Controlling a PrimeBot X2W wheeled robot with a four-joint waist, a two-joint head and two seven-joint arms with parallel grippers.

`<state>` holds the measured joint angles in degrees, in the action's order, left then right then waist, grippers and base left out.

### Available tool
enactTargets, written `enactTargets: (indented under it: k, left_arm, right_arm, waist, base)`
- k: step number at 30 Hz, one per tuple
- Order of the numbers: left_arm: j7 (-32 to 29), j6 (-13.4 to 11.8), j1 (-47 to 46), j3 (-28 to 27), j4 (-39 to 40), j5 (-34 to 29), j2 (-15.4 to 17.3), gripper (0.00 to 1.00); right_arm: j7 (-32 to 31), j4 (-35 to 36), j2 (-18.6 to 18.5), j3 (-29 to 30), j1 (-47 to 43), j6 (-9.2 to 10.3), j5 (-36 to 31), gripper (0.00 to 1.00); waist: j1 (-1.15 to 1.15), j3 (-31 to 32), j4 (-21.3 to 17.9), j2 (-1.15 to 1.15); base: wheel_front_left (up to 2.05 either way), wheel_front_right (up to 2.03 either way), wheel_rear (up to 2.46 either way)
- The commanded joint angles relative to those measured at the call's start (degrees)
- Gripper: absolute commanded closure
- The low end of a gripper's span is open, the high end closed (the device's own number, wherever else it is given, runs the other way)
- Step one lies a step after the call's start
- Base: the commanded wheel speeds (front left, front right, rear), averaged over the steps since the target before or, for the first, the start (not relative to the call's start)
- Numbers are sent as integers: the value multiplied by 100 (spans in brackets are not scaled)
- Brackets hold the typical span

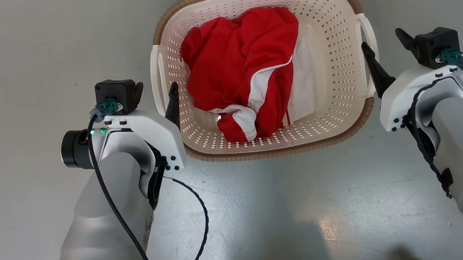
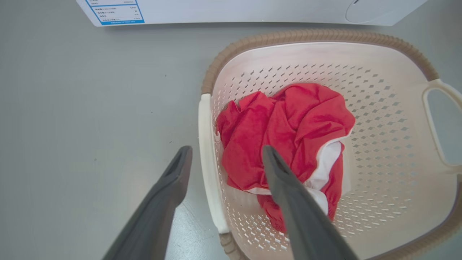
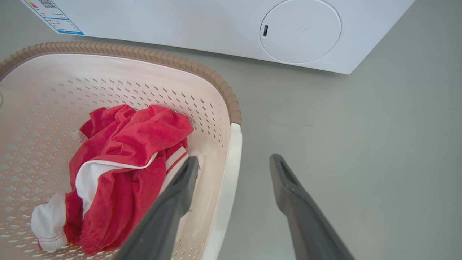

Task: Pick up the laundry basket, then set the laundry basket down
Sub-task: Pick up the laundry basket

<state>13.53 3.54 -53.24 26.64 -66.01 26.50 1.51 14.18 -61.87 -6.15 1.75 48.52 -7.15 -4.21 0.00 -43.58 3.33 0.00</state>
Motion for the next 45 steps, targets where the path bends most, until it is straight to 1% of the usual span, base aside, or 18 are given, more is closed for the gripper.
enactTargets:
  k: [1,9,23,45]
  left_arm:
    - [-14,-68,-46,-2,40,120,137,0]
    - [-27,-210,-277,367,-28,434,137,0]
    - [-9,-288,-531,729,-228,766,137,0]
    - [-10,-369,-1074,1093,-507,920,137,0]
  right_arm:
    - [81,80,120,-118,-60,-34,-69,0]
    - [81,122,151,-135,20,-34,-62,0]
    - [82,146,163,-146,108,-34,-56,0]
    - [82,132,284,-203,470,-34,-39,0]
  waist:
    - [0,-41,-14,0]
    - [0,-244,-57,0]
    - [0,-512,-80,0]
    - [0,-1060,-174,0]
  base:
    - [0,0,0]
    - [0,0,0]
    - [0,0,0]
    - [0,0,0]
